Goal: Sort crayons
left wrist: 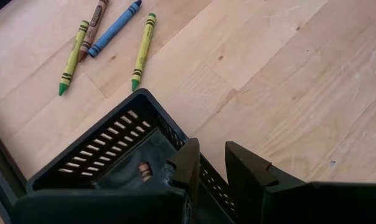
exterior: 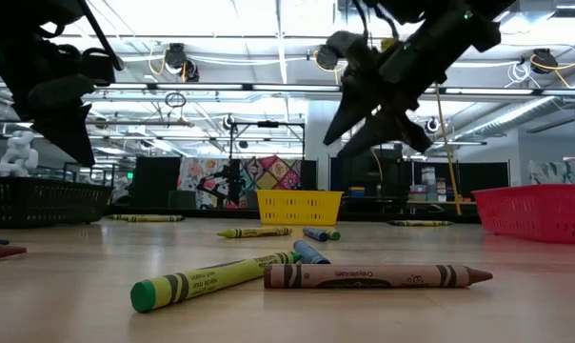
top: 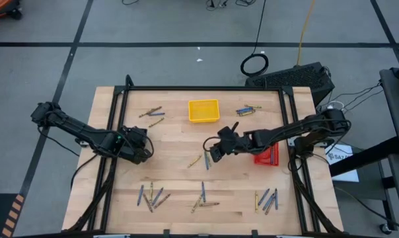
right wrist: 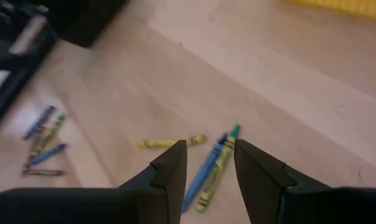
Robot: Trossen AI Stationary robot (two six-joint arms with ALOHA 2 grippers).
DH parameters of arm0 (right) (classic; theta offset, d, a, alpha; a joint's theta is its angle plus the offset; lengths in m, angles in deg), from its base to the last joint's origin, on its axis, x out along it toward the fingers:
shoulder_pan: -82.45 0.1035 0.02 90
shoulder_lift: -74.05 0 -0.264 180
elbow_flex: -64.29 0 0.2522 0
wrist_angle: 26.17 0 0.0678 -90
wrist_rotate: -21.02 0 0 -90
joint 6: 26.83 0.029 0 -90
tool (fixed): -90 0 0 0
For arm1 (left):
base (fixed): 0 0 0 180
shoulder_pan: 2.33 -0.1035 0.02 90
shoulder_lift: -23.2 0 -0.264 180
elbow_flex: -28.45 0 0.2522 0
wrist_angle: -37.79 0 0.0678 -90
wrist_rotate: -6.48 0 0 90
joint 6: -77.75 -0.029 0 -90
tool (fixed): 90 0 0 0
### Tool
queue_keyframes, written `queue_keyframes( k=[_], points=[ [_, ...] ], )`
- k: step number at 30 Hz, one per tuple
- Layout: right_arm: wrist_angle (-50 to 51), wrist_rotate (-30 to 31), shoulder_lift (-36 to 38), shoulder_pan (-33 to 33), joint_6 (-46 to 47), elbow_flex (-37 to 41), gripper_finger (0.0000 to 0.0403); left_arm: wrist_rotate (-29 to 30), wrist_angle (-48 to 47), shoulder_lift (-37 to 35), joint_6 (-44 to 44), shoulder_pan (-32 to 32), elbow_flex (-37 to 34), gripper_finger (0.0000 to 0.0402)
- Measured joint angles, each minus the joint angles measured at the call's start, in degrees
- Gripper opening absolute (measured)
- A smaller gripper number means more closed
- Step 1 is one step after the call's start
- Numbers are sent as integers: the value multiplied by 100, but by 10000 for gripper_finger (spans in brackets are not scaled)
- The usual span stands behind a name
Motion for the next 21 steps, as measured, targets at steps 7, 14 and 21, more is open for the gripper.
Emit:
queue_keyframes(
  k=[7, 14, 21],
  points=[
    [-111, -37, -646, 92, 125, -191, 119, 23, -1, 0, -39, 0, 0, 77],
    [7, -48, -831, 93, 168, -419, 119, 22, 5, 0, -127, -1, 0, 77],
    [328, -162, -1049, 229, 621, -419, 119, 24, 2, 0, -170, 0, 0, 77]
  ],
)
